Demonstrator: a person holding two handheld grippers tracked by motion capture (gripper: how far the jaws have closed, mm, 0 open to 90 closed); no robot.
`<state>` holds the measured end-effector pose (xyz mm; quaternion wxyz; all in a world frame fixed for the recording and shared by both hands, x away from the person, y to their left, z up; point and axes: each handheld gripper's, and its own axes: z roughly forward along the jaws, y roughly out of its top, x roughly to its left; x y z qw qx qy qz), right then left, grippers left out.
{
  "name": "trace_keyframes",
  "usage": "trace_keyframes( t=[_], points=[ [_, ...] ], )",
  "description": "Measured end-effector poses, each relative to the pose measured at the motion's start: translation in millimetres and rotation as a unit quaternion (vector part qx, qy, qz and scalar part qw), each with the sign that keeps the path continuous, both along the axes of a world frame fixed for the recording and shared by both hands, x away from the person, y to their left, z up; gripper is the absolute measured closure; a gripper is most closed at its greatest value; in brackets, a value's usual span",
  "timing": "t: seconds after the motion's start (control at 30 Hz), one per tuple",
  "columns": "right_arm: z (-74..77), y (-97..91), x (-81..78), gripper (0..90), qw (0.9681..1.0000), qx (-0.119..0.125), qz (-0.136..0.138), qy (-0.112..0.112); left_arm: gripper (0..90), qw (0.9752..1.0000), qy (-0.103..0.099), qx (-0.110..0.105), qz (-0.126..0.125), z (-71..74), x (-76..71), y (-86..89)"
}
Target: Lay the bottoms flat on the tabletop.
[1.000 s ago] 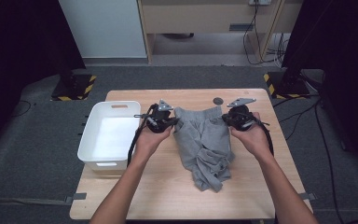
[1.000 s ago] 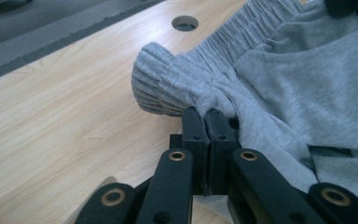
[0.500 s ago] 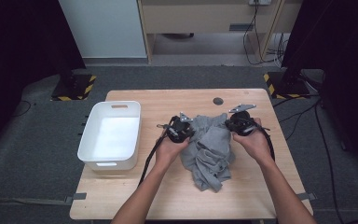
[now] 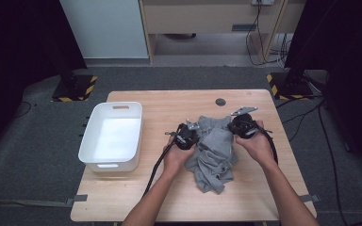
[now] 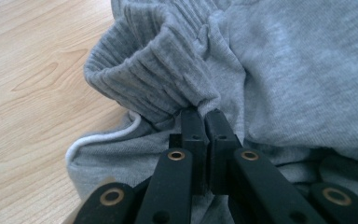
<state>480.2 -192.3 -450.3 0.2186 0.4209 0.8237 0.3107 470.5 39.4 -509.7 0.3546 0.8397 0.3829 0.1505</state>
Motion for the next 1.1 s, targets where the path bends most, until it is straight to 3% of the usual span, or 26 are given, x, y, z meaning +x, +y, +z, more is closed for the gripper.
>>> trace_keyframes(
  t=[0.17, 0.27, 0.53, 0.7, 0.77, 0.93, 1.1],
  points=[
    [-1.3, -0.6, 0.0, 87.2, 1.0, -0.002, 0.0, 0.002, 86.9, 0.9999, -0.01, 0.009, -0.005, 3.0, -1.8, 1.5],
    [-1.7, -0.8, -0.2, 87.2, 1.0, -0.003, -0.001, 0.004, 85.6, 0.9999, -0.01, 0.001, -0.005, 5.4, -2.0, 4.6],
    [-1.6, -3.7, -0.2, 87.2, 1.0, -0.005, -0.003, 0.005, 60.5, 0.9992, -0.036, -0.015, 0.006, 24.3, -11.2, 20.9],
    [-1.9, -4.6, 0.3, 87.1, 1.0, -0.006, -0.004, 0.005, 59.1, 0.9979, -0.057, -0.027, 0.014, 39.1, -13.5, 38.3],
    [-2.5, -4.1, 0.5, 87.1, 1.0, -0.006, -0.005, 0.006, 59.0, 0.9976, -0.065, -0.018, 0.015, 43.3, -10.6, 43.5],
    [-2.7, -2.6, 0.3, 87.2, 1.0, -0.005, -0.004, 0.006, 61.4, 0.9977, -0.062, -0.001, 0.027, 41.7, 2.8, 54.9],
    [-3.0, -2.8, 0.9, 87.2, 0.9999, -0.007, -0.002, 0.008, 63.0, 0.9982, -0.031, 0.0, 0.052, 26.8, 18.6, 69.4]
  ],
)
